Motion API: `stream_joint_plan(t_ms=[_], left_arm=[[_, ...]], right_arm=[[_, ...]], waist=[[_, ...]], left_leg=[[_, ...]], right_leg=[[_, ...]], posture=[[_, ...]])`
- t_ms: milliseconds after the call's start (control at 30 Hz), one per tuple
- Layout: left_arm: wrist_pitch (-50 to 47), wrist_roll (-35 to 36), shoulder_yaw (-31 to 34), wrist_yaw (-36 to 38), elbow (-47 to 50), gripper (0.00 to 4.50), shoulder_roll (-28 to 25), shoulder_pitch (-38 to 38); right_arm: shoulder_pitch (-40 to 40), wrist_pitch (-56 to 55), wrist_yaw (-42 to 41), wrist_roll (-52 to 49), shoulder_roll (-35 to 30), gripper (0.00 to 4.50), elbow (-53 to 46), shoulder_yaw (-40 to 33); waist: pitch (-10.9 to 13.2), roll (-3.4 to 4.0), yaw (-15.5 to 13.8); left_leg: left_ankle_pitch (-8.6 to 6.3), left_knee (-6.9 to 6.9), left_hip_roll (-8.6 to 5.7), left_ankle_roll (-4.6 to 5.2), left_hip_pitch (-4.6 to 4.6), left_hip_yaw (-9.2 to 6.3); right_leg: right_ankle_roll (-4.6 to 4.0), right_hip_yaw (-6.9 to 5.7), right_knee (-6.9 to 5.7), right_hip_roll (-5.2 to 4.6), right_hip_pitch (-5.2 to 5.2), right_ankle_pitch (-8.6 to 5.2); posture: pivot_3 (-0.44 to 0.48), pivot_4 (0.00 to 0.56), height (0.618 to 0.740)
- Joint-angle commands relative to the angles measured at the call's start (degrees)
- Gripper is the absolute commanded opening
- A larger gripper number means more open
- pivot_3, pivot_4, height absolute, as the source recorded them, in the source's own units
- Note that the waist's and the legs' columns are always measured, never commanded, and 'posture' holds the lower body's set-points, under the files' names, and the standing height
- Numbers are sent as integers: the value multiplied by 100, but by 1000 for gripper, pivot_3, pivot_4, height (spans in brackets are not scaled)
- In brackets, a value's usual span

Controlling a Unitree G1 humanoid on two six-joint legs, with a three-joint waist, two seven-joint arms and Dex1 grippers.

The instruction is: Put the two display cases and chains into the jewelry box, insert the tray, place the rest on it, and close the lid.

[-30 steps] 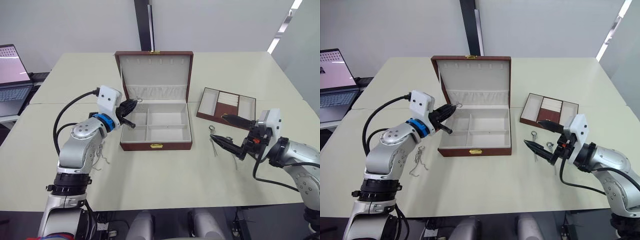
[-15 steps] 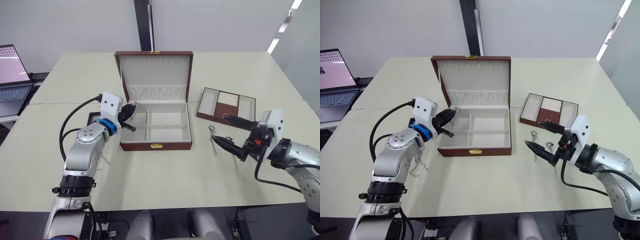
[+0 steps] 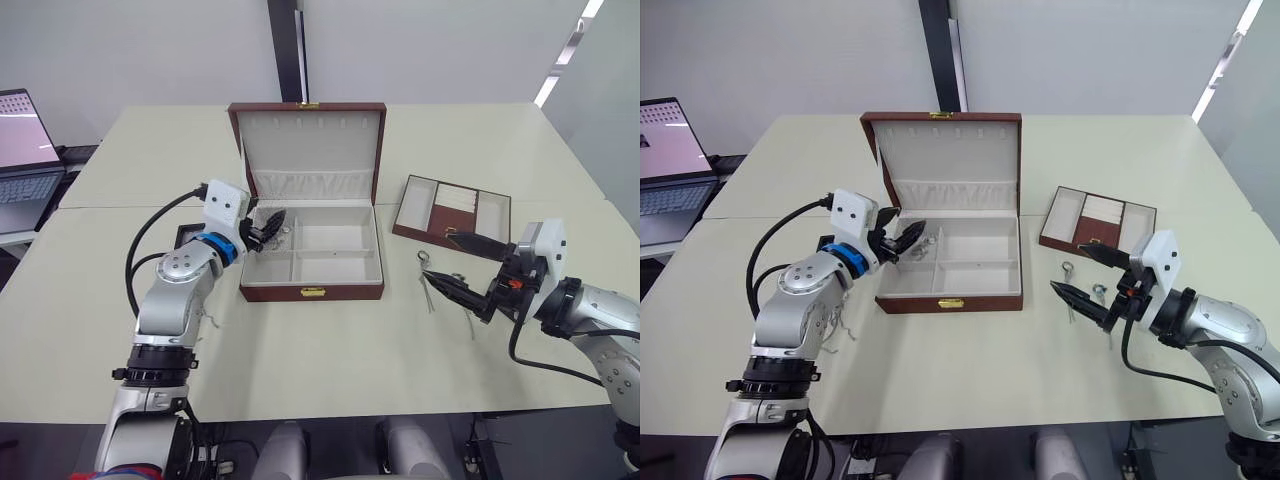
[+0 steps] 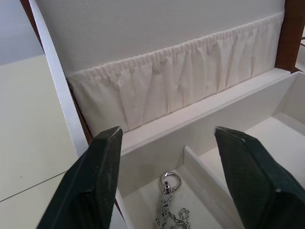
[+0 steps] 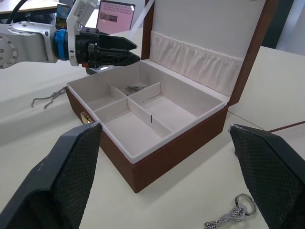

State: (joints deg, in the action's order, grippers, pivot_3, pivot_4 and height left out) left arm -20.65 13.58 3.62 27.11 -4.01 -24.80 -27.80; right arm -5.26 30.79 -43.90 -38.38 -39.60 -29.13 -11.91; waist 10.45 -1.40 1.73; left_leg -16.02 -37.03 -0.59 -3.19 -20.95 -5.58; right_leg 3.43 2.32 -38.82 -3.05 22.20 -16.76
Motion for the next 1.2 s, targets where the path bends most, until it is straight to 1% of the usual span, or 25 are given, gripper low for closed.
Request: stream_joint_plan(t_ms=[33,67,233,367,500,567,633,667,733,833,933,1100,1200], left_arm=[[-36,259,100,207,356,4249,37,-121],[-77,321,80,279,413,4482,46,-113],[-251,605,176,510,597,4482,1,-80],[-481,878,271,811,814,4482,-181,-12],[-887,1419,695,1481,1050,4482,-828,323],[-1317,1912,1040,1848,1256,4482,-1239,584],[-1633,2166,1434,2233,1389,4482,-1834,965],[-1723,2236,1552,2332,1429,4482,-2026,1088],[-1753,2223,1840,2449,1404,4482,-2411,1379],[-1580,2029,2227,2487,1144,4482,-2740,1784],[-1457,1856,2839,2472,925,4482,-2955,2363],[-1202,1573,3525,2300,757,4482,-2892,3132],[-1048,1505,3940,2126,683,4482,-2670,3528]], right_arm=[[-39,-1,-1,-108,-68,4500,-196,-140],[-51,-7,-5,-104,-72,4500,-173,-139],[-155,-2,15,-127,-80,4500,-80,-182],[-192,-15,-7,-154,-116,4500,57,-258],[-69,-102,-122,-138,-211,4500,383,-494],[24,-179,-259,-82,-321,4500,656,-687],[155,-338,-478,81,-543,4500,1127,-930],[197,-402,-562,138,-615,4500,1295,-999],[273,-597,-736,283,-736,4500,1747,-1135],[376,-856,-953,481,-850,4500,2270,-1252],[485,-1091,-1108,633,-882,4500,2864,-1367],[467,-1333,-1130,808,-860,4500,3518,-1501],[385,-1530,-1044,939,-836,4500,3962,-1555]], waist=[[0,0,0],[0,0,-1],[0,0,1],[0,-1,3],[1,0,23],[1,1,27],[2,0,23],[2,1,16],[2,0,11],[2,1,-1],[2,1,9],[4,3,24],[3,4,22]], left_leg=[[0,0,0,0,0,1],[0,0,-1,0,0,1],[0,0,1,0,0,1],[0,0,0,0,1,1],[0,1,2,0,1,3],[0,3,4,0,3,4],[0,3,6,1,2,4],[0,3,6,1,2,4],[-1,3,6,2,3,6],[-1,1,7,2,5,6],[-1,7,8,2,4,9],[-1,7,14,2,6,13],[-1,7,15,2,8,17]], right_leg=[[0,0,0,0,0,0],[0,0,0,0,0,0],[0,0,0,0,0,0],[0,0,0,0,0,0],[0,2,0,1,1,0],[0,2,-1,3,2,0],[-1,2,-1,3,2,0],[-1,1,-1,3,2,0],[-1,3,0,2,0,-1],[-1,3,1,0,-3,-1],[-2,3,5,0,-1,-1],[-3,7,7,0,0,-2],[-3,10,6,-1,-1,-2]], posture=[[0,150,740],[0,150,740],[0,150,740],[0,150,740],[0,150,740],[0,150,740],[0,150,740],[0,150,740],[0,150,740],[0,150,740],[0,150,740],[0,150,740],[0,150,740]])
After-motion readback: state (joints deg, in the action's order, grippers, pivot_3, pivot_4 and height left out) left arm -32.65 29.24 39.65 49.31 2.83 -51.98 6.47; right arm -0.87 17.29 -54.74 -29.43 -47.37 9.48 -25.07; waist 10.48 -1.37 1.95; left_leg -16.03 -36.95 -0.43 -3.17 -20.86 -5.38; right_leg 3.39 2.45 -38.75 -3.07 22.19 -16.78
